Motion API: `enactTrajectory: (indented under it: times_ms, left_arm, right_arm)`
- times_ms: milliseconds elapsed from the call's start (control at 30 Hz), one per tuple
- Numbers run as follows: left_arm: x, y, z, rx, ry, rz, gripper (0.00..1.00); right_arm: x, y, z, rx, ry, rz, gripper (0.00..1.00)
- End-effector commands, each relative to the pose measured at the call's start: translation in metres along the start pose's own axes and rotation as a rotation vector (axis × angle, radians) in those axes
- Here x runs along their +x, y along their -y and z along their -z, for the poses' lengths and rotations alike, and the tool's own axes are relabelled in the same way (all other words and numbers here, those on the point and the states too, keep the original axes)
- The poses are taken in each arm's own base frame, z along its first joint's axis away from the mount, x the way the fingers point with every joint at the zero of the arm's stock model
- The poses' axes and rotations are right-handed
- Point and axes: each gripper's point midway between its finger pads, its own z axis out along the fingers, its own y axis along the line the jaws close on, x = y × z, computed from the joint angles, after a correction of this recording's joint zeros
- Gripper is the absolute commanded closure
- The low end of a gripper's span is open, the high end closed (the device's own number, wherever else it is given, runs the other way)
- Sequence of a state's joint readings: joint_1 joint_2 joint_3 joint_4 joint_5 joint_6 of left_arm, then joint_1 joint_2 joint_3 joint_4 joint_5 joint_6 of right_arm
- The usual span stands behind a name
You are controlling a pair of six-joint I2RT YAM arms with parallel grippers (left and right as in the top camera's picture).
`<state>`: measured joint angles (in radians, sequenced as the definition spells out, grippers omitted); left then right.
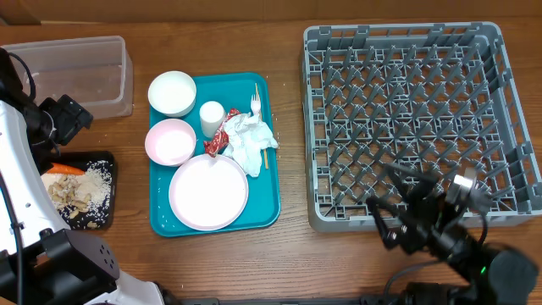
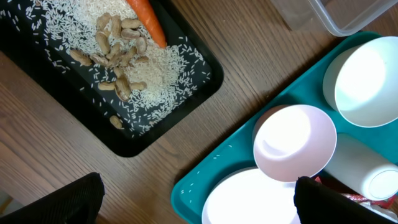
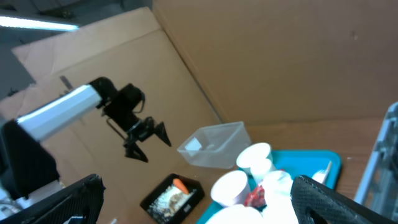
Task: Sort waste into correct bins and load items into the dishwasher rack
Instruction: 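Move the right gripper over the teal tray to the red wrapper and tissue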
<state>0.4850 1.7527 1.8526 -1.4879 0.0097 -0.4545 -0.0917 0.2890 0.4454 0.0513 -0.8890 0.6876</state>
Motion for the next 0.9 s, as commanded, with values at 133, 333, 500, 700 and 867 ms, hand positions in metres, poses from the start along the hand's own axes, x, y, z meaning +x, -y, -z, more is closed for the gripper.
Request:
enactTrajectory:
  times_ms: [133,333,500,700,867]
  left_arm:
    - [-0.001,-0.002,-0.001,-0.013,0.003,0.013,0.0]
    - [-0.001,-0.002,-0.001,-0.013,0.003,0.013,0.0]
    - [-0.001,-0.001,-0.001,-0.012,0.004,0.013,0.0]
    - [-0.001,-0.002,-0.001,-0.013,0.003,0.013,0.0]
    - [-0.001,-0.002,-0.001,-0.013,0.003,0.013,0.0]
  right_arm:
    - [-0.061,0.005,-0.035,0.073,-0.077,0.136,0.0]
    - [-0.064,0.033,-0.082,0.197,-0.215,0.133,0.0]
    - [-0.029,0.05,-0.135,0.333,-0.401,0.165,0.0]
    - [0.047,0.056,-0.206,0.403,-0.639,0.196,0.0]
    - [0.118,0.077,-0.238,0.41,-0.791,0.175,0.0]
